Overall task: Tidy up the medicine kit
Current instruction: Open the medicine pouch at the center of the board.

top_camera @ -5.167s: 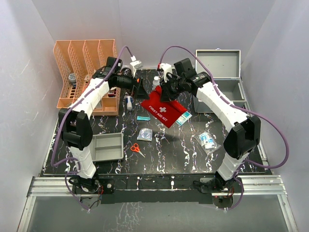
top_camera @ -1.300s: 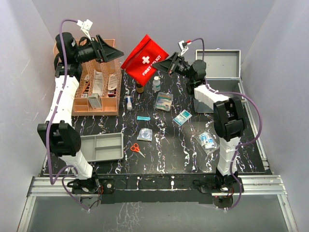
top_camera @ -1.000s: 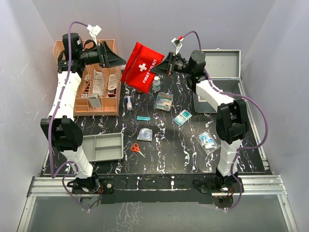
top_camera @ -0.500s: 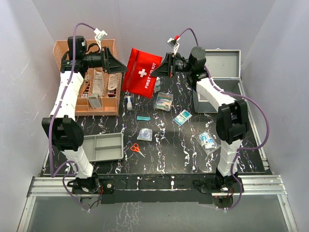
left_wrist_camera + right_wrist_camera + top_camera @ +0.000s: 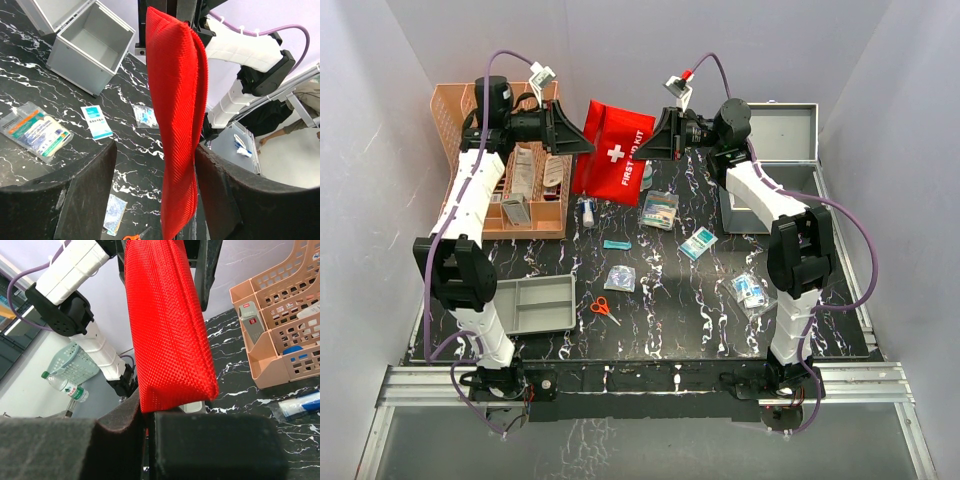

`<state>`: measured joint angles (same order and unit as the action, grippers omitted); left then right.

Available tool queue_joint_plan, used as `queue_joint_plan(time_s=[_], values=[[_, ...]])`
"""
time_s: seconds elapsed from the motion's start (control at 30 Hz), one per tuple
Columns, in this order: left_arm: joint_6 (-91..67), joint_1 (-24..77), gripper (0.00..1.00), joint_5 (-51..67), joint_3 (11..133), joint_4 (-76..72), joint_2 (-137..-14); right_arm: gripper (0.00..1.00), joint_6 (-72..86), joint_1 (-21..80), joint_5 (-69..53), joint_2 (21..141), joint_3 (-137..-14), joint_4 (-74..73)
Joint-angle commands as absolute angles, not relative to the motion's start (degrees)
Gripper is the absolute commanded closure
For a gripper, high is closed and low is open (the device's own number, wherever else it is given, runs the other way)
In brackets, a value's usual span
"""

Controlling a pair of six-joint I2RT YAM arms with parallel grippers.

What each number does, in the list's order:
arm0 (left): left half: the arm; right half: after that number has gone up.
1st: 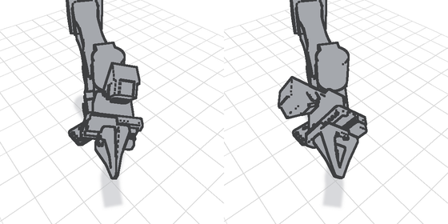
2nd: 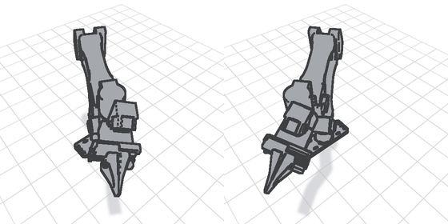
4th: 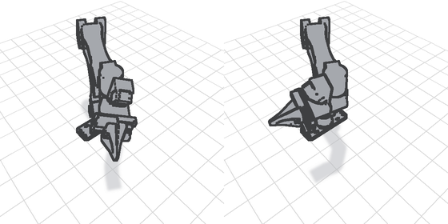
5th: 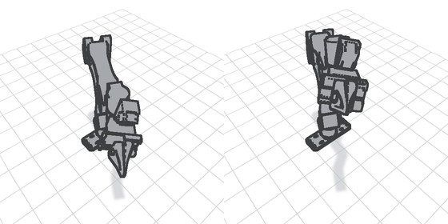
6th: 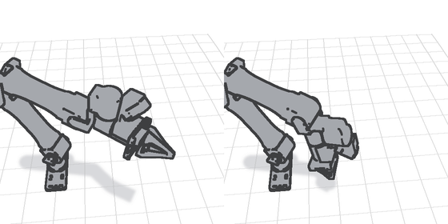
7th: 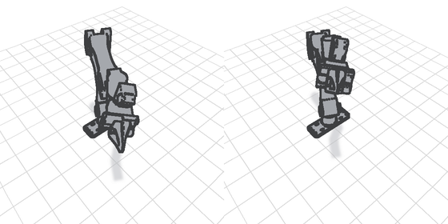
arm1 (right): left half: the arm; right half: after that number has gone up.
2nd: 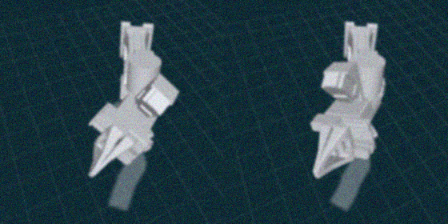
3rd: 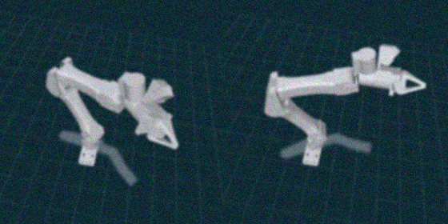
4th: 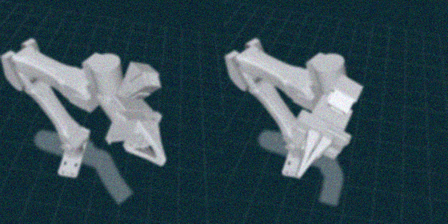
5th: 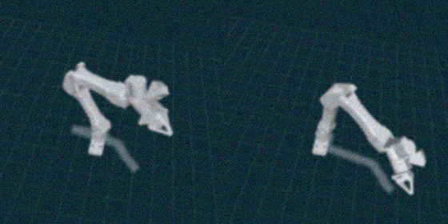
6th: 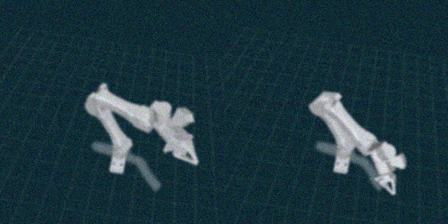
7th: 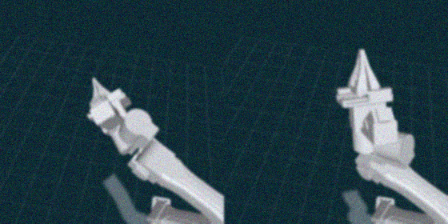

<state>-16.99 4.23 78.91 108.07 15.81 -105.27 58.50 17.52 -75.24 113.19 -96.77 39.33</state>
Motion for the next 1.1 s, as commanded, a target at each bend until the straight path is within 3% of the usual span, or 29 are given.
queue_joint_plan(time_s=[0.0, 0.13, 0.23, 0.3, 0.37, 0.4, 0.67, 0.77, 0.87, 1.07], values=[[-21.1, 5.0, 0.41, 82.9, 106.3, 10.1, -104.7, 1.00, 60.3, 17.8, -75.8, 109.4, -98.8, 44.4], [-29.0, 5.0, 0.53, 84.8, 101.4, -0.2, -103.2, 1.00, 62.1, 17.8, -75.9, 109.8, -98.8, 46.8], [-41.6, 5.0, 0.62, 86.0, 95.5, -17.6, -101.7, 1.00, 63.4, 17.8, -75.9, 109.9, -98.7, 48.3], [-52.1, 5.1, 0.74, 86.6, 92.2, -31.4, -101.7, 1.00, 64.3, 17.8, -75.9, 110.1, -98.8, 49.4], [-60.7, 5.3, 0.97, 87.4, 90.6, -43.5, -102.3, 1.00, 65.1, 17.8, -75.9, 110.2, -98.7, 50.0], [-62.9, 5.4, 1.00, 87.8, 90.5, -45.4, -102.6, 1.00, 65.4, 17.8, -76.0, 110.3, -98.6, 50.1], [-59.9, 5.4, 1.00, 88.0, 95.0, -40.3, -102.7, 0.98, 52.2, 17.7, -72.8, 107.5, -94.0, 34.4], [-59.1, 5.3, 1.00, 88.4, 96.8, -38.5, -103.2, 0.78, 38.7, 17.6, -68.2, 105.9, -93.8, 18.6], [-58.6, 4.8, 1.00, 88.6, 97.8, -37.4, -103.8, 0.69, 25.9, 17.3, -61.6, 105.0, -95.1, 1.3], [-56.0, 4.2, 1.00, 87.9, 103.1, -31.7, -107.1, 0.51, 20.6, 17.2, -56.7, 103.9, -95.4, -5.4]])
